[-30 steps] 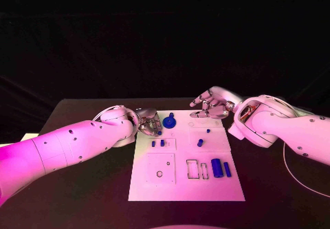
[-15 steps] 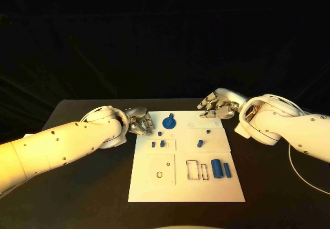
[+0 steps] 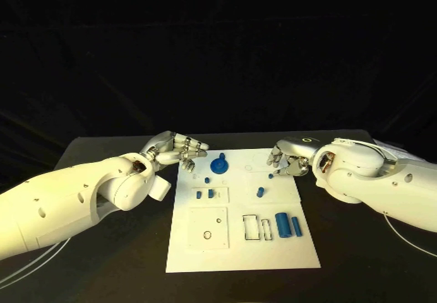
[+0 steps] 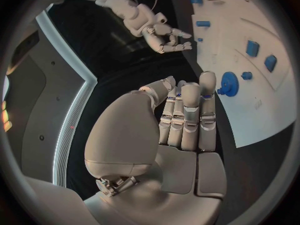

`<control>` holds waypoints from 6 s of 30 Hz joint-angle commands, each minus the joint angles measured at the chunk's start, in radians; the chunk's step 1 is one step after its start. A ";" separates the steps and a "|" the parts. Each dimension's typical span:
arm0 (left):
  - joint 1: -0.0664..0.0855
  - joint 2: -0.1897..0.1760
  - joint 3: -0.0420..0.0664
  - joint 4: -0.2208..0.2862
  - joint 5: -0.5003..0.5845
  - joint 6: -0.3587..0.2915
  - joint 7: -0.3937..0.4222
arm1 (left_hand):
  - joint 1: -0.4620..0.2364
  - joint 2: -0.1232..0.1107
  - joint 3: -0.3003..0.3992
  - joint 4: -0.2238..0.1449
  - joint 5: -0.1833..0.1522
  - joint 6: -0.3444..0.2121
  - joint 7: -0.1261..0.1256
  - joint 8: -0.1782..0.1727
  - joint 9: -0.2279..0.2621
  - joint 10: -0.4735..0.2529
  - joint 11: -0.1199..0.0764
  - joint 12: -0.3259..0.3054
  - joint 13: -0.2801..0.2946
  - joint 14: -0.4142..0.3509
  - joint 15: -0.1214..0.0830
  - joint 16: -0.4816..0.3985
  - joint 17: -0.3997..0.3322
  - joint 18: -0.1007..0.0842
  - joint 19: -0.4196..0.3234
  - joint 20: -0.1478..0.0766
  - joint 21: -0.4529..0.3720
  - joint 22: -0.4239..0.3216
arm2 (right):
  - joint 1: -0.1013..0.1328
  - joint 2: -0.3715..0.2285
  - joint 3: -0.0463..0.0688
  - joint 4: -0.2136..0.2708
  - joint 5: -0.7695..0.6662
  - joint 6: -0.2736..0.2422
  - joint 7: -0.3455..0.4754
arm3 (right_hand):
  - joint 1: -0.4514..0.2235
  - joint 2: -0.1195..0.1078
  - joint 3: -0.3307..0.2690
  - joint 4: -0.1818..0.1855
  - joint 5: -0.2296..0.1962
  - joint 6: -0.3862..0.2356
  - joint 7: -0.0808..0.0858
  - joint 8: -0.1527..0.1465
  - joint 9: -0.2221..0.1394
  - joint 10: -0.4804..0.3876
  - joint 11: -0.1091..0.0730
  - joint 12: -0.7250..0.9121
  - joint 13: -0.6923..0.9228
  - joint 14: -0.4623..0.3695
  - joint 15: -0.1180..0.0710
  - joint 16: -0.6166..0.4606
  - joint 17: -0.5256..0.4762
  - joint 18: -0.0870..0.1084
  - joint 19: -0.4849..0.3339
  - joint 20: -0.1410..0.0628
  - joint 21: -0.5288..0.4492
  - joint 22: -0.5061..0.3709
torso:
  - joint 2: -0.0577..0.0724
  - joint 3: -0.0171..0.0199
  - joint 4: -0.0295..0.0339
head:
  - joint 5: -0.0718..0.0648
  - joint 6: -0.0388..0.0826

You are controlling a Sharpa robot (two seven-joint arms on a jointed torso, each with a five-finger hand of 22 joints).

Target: Assemble the parts on the task board

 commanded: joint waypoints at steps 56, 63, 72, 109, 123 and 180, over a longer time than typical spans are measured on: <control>-0.010 -0.043 -0.002 0.030 0.384 -0.016 0.135 | 0.003 0.010 -0.035 -0.015 0.006 0.006 -0.007 0.013 0.001 0.004 -0.006 0.021 0.006 -0.010 -0.006 -0.012 -0.023 0.015 -0.013 -0.004 -0.041 -0.027 | -0.055 0.063 0.000 -0.046 -0.157 -0.002 -0.027 | -0.011 0.028 0.175 -0.018 -0.076 0.094 -0.011 0.009 0.012 0.127 -0.008 -0.039 -0.130 0.030 -0.013 0.007 0.023 0.001 0.050 -0.015 0.031 0.061 | 0.000 0.0011 0.0018 | -0.018 -0.012; -0.010 -0.040 -0.002 0.025 0.384 -0.016 0.133 | 0.006 0.011 -0.037 -0.018 0.007 0.005 -0.007 0.013 0.001 0.002 -0.006 0.022 0.006 -0.010 -0.006 -0.012 -0.024 0.016 -0.012 -0.005 -0.044 -0.028 | -0.033 0.032 0.007 -0.008 -0.123 -0.029 -0.039 | -0.014 0.027 0.182 -0.020 -0.079 0.097 -0.011 0.009 0.013 0.131 -0.007 -0.042 -0.130 0.030 -0.013 0.008 0.023 0.000 0.052 -0.014 0.033 0.064 | 0.000 0.0012 0.0010 | -0.018 -0.009; -0.010 -0.037 -0.002 0.017 0.384 -0.014 0.129 | 0.007 0.012 -0.038 -0.019 0.007 0.002 -0.006 0.013 0.000 -0.001 -0.005 0.023 0.006 -0.006 -0.006 -0.004 -0.011 0.014 -0.007 -0.005 -0.035 -0.023 | -0.014 0.008 0.013 0.059 -0.080 -0.043 -0.040 | -0.019 0.022 0.187 -0.022 -0.081 0.098 -0.010 0.008 0.013 0.132 -0.006 -0.046 -0.130 0.030 -0.013 0.010 0.026 -0.001 0.057 -0.013 0.038 0.072 | 0.001 0.0018 0.0003 | -0.015 -0.007; -0.010 -0.035 -0.002 0.038 0.384 -0.010 0.125 | 0.007 0.013 -0.041 -0.020 0.007 0.000 -0.004 0.012 -0.001 -0.004 -0.004 0.024 0.006 -0.005 -0.005 -0.004 -0.013 0.014 -0.007 -0.005 -0.040 -0.027 | -0.162 0.202 -0.005 0.138 -0.094 0.011 0.017 | -0.034 0.016 0.215 -0.033 -0.082 0.093 0.000 0.000 0.013 0.131 0.002 -0.063 -0.131 0.029 -0.007 0.016 0.031 -0.001 0.057 -0.007 0.042 0.075 | 0.001 0.0012 0.0004 | 0.055 -0.041; -0.010 -0.036 -0.002 0.036 0.384 -0.007 0.119 | 0.007 0.013 -0.043 -0.021 0.007 -0.002 -0.004 0.012 -0.001 -0.005 -0.003 0.024 0.006 -0.005 -0.004 -0.004 -0.016 0.014 -0.007 -0.005 -0.042 -0.028 | -0.165 0.204 -0.006 0.135 -0.106 0.038 0.009 | -0.050 0.012 0.218 -0.033 -0.094 0.093 0.000 -0.001 0.014 0.132 0.002 -0.068 -0.130 0.029 -0.005 0.018 0.032 -0.001 0.057 -0.005 0.043 0.076 | 0.000 0.0008 -0.0001 | 0.058 -0.046; -0.010 -0.037 -0.002 0.032 0.384 0.003 0.108 | 0.008 0.013 -0.045 -0.022 0.007 -0.004 -0.003 0.012 -0.002 -0.008 -0.003 0.025 0.006 -0.006 -0.004 -0.004 -0.018 0.014 -0.007 -0.005 -0.045 -0.030 | -0.169 0.226 -0.016 0.119 -0.146 0.094 -0.023 | -0.084 -0.011 0.218 -0.034 -0.088 0.063 0.010 -0.011 0.008 0.106 0.013 -0.092 -0.132 0.026 0.003 0.016 0.027 0.000 0.049 0.000 0.038 0.068 | 0.001 -0.0003 0.0006 | 0.061 -0.057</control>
